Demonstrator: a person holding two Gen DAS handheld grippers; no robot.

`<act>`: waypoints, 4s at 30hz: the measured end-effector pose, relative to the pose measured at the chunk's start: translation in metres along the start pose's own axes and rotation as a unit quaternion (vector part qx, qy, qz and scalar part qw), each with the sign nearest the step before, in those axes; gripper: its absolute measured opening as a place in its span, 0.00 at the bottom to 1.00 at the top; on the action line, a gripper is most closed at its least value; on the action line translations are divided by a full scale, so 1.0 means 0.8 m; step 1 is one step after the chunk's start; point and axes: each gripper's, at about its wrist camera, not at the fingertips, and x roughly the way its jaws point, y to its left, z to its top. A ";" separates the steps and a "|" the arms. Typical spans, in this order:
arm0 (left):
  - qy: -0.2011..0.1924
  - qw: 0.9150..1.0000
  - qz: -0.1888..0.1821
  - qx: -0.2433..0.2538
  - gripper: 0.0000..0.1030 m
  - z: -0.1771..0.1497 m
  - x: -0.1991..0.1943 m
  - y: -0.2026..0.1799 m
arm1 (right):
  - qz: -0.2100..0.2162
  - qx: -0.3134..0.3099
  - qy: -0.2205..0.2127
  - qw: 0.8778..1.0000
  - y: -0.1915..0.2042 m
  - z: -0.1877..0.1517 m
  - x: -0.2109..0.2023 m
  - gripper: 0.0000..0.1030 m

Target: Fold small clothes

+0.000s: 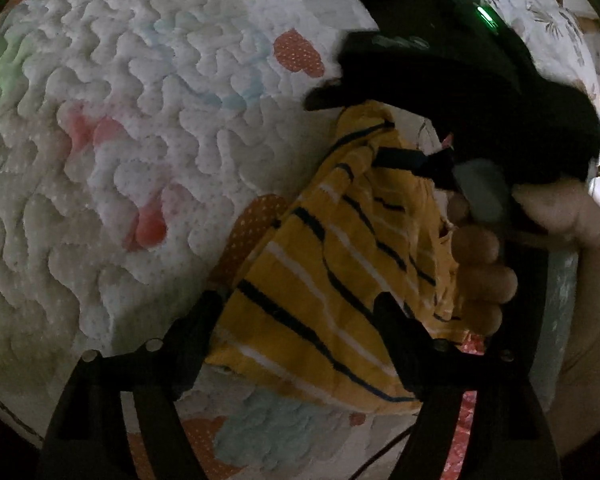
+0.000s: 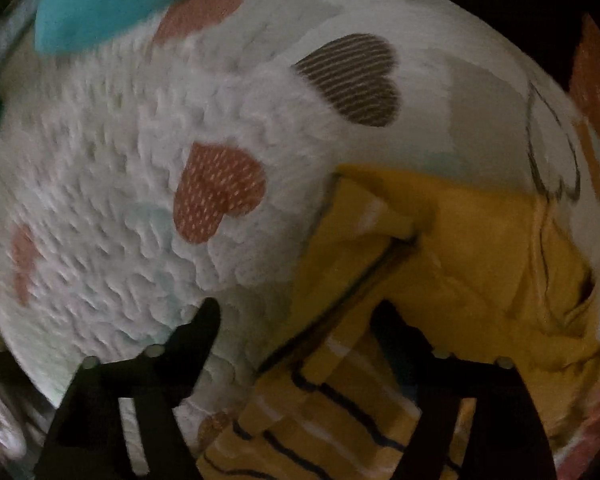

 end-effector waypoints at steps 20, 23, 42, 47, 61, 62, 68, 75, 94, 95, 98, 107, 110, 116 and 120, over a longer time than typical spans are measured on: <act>0.075 0.967 -0.169 0.173 0.16 -0.094 0.007 -0.158 | 0.000 0.095 -0.174 0.980 -0.177 -0.145 -0.157 0.10; 0.091 0.961 -0.175 0.191 0.16 -0.105 0.017 -0.169 | -0.001 0.165 -0.168 0.972 -0.279 -0.192 -0.153 0.10; 0.109 0.972 -0.048 0.201 0.17 -0.092 0.078 -0.161 | 0.027 0.288 -0.219 0.932 -0.397 -0.332 -0.130 0.47; 0.116 0.975 -0.054 0.184 0.22 -0.088 0.075 -0.150 | -0.003 0.271 -0.193 0.943 -0.382 -0.328 -0.108 0.49; 0.121 0.971 -0.022 0.207 0.23 -0.093 0.084 -0.157 | -0.045 0.271 -0.166 0.947 -0.404 -0.272 -0.087 0.16; 0.120 0.971 -0.021 0.208 0.24 -0.095 0.083 -0.158 | -0.039 0.289 -0.183 0.939 -0.409 -0.282 -0.097 0.30; 0.113 0.973 -0.030 0.198 0.38 -0.085 0.080 -0.158 | 0.034 0.375 -0.258 0.890 -0.441 -0.365 -0.102 0.72; 0.113 0.974 -0.040 0.191 0.55 -0.053 0.110 -0.183 | 0.115 0.431 -0.278 0.851 -0.476 -0.405 -0.052 0.73; 0.116 0.960 -0.094 0.238 0.39 -0.054 0.138 -0.263 | 0.288 0.352 -0.288 0.842 -0.403 -0.339 -0.062 0.25; 0.100 0.961 -0.094 0.242 0.39 -0.050 0.121 -0.266 | 0.300 0.345 -0.293 0.840 -0.393 -0.335 -0.068 0.25; 0.058 0.963 -0.092 0.246 0.39 -0.036 0.078 -0.263 | 0.319 0.324 -0.312 0.834 -0.366 -0.321 -0.086 0.25; 0.064 0.965 0.085 0.239 0.44 -0.014 0.101 -0.201 | 0.207 0.333 -0.263 0.881 -0.350 -0.302 -0.060 0.32; 0.060 0.970 0.060 0.229 0.44 -0.009 0.080 -0.193 | 0.162 0.318 -0.313 0.880 -0.345 -0.314 -0.098 0.32; 0.033 0.975 0.055 0.211 0.44 0.000 0.051 -0.172 | 0.149 0.238 -0.379 0.882 -0.296 -0.307 -0.149 0.32; 0.039 0.976 0.058 0.205 0.44 0.001 0.052 -0.161 | 0.236 0.207 -0.332 0.889 -0.276 -0.275 -0.116 0.32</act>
